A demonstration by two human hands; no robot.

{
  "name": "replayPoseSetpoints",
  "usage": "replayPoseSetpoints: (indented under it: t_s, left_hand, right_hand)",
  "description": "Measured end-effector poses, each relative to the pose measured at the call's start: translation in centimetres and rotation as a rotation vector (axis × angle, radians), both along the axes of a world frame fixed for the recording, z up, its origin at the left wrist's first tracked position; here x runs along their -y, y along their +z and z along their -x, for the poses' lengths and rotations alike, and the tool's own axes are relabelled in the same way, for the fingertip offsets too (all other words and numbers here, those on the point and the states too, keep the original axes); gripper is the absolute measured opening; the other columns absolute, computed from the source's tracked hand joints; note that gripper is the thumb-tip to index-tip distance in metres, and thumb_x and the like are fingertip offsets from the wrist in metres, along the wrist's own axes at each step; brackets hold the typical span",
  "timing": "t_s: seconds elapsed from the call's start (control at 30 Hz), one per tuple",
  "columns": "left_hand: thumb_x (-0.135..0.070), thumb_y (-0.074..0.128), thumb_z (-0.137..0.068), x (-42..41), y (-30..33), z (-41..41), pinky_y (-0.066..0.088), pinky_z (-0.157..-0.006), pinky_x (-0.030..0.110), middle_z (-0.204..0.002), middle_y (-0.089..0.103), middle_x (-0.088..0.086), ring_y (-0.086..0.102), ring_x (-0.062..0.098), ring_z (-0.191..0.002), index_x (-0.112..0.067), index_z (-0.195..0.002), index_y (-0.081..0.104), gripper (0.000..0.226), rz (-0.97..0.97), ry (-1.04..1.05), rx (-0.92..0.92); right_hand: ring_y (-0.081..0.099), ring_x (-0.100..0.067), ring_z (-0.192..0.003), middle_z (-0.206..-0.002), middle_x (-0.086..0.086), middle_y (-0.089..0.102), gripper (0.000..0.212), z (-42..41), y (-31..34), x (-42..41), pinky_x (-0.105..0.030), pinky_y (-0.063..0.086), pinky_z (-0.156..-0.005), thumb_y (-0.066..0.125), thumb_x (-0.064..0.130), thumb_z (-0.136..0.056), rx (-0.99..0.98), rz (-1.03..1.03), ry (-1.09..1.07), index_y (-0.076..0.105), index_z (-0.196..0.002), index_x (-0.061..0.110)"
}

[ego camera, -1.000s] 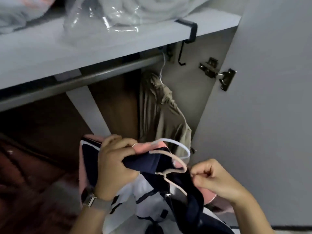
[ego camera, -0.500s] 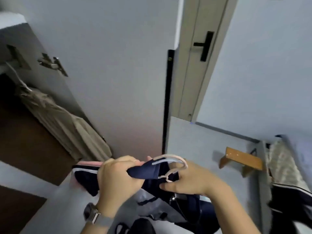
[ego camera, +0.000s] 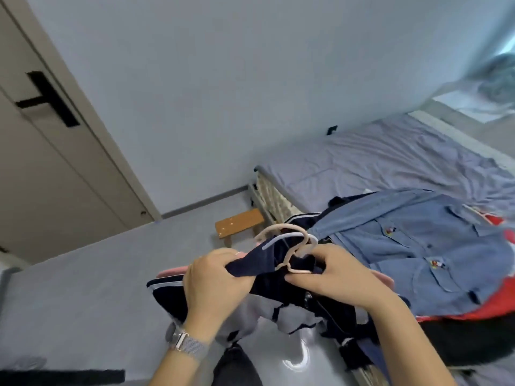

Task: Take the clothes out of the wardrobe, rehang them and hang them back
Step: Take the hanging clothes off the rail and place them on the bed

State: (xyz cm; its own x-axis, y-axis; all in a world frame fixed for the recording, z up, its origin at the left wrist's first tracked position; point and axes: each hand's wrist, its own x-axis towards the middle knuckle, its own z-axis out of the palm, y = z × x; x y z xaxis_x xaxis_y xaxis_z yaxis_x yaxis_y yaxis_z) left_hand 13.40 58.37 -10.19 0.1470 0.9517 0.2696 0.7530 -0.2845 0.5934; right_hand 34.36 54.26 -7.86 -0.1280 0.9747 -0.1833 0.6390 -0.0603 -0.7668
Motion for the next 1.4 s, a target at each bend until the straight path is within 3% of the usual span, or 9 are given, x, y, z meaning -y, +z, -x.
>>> replayPoseSetpoints:
  t_s: [0.13, 0.3, 0.47, 0.53, 0.63, 0.73, 0.87, 1.17, 1.4]
  left_hand:
    - [-0.055, 0.053, -0.068, -4.2, -0.3, -6.8, 0.043, -0.047, 0.034, -0.058, 0.059, -0.003, 0.055, 0.015, -0.055, -0.019, -0.058, 0.061, 0.039, 0.059, -0.169, -0.003]
    - [-0.05, 0.058, -0.065, -10.3, 0.1, -15.3, 0.045, -0.05, 0.033, -0.059, 0.061, -0.005, 0.057, 0.015, -0.057, -0.022, -0.06, 0.063, 0.029, 0.047, -0.31, 0.014]
    - [-0.05, 0.06, -0.064, -15.3, 0.5, -23.3, 0.04, -0.048, 0.029, -0.057, 0.056, -0.003, 0.051, 0.015, -0.053, -0.022, -0.059, 0.058, 0.029, 0.057, -0.436, -0.022]
    - [-0.046, 0.059, -0.062, -16.2, 0.6, -26.1, 0.036, -0.046, 0.029, -0.054, 0.052, -0.003, 0.047, 0.016, -0.05, -0.022, -0.055, 0.055, 0.025, 0.065, -0.49, -0.031]
    - [-0.045, 0.055, -0.061, -16.6, 0.5, -29.9, 0.042, -0.05, 0.03, -0.06, 0.06, -0.007, 0.056, 0.014, -0.058, -0.023, -0.06, 0.063, 0.023, 0.086, -0.576, -0.077]
    - [-0.049, 0.056, -0.062, -17.4, 0.5, -33.9, 0.04, -0.063, 0.027, -0.065, 0.06, -0.024, 0.054, 0.005, -0.063, -0.031, -0.058, 0.066, 0.022, 0.051, -0.723, -0.062]
    - [-0.051, 0.057, -0.064, -18.1, -0.3, -38.4, 0.021, -0.09, 0.032, -0.094, 0.055, -0.026, 0.041, -0.002, -0.096, -0.031, -0.058, 0.07, 0.025, -0.116, -0.851, -0.134]
    - [-0.052, 0.047, -0.065, -16.6, 1.2, -46.6, 0.024, -0.071, 0.035, -0.059, 0.049, -0.019, 0.042, 0.0, -0.068, -0.033, -0.053, 0.048, 0.022, -0.004, -0.72, -0.035]
    - [-0.051, 0.041, -0.058, -16.6, -1.0, -53.3, 0.019, -0.073, 0.034, -0.057, 0.056, -0.003, 0.046, 0.006, -0.079, -0.015, -0.051, 0.051, 0.039, 0.009, -0.607, -0.11]
  right_hand:
    - [0.063, -0.021, -0.096, -0.102, -0.001, 0.067, 0.05, -7.0, -0.5, 0.4, -0.047, 0.048, -0.091, 0.056, 0.079, -0.07, -0.117, -0.042, -0.174, 0.062, -0.103, 0.041]
    - [0.063, -0.019, -0.1, -0.101, 0.006, 0.069, 0.033, -17.1, -0.5, -0.1, -0.037, 0.046, -0.094, 0.053, 0.056, -0.084, -0.237, -0.125, -0.531, 0.07, -0.098, 0.032]
    - [0.064, -0.019, -0.103, -0.107, -0.001, 0.07, 0.04, -23.3, -2.8, -0.6, -0.03, 0.048, -0.091, 0.056, 0.055, -0.088, -0.309, 0.169, -0.478, 0.07, -0.108, 0.024]
    - [0.062, -0.018, -0.083, -0.091, 0.002, 0.069, 0.025, -24.8, -4.0, -1.0, -0.033, 0.047, -0.08, 0.056, 0.036, -0.095, -0.268, 0.173, -0.502, 0.07, -0.099, 0.015]
    - [0.028, -0.01, -0.058, -0.057, 0.005, 0.032, 0.029, -26.6, -5.6, -1.2, -0.033, 0.024, -0.061, 0.052, 0.009, -0.087, -0.205, 0.226, -0.621, 0.046, -0.059, 0.009]
    - [0.02, -0.009, -0.054, -0.052, 0.003, 0.022, 0.043, -28.4, -4.9, -1.2, -0.03, 0.019, -0.054, 0.058, 0.032, -0.074, -0.184, 0.174, -0.836, 0.028, -0.049, 0.014]
    - [0.026, -0.008, -0.046, -0.046, 0.003, 0.028, 0.059, -35.0, -3.1, -0.2, -0.024, 0.021, -0.047, 0.076, 0.05, -0.073, -0.083, 0.108, -1.08, 0.033, -0.046, 0.018]
    - [0.022, -0.005, -0.037, -0.041, 0.008, 0.027, 0.053, -54.8, 3.1, 0.8, -0.019, 0.015, -0.036, 0.071, 0.045, -0.078, 0.018, -0.108, -1.114, 0.036, -0.048, 0.019]
    - [0.045, -0.019, -0.065, -0.063, -0.004, 0.046, 0.052, -70.8, -5.2, -1.9, -0.032, 0.029, -0.054, 0.063, 0.059, -0.077, 0.11, 0.068, -0.985, 0.057, -0.071, 0.008]
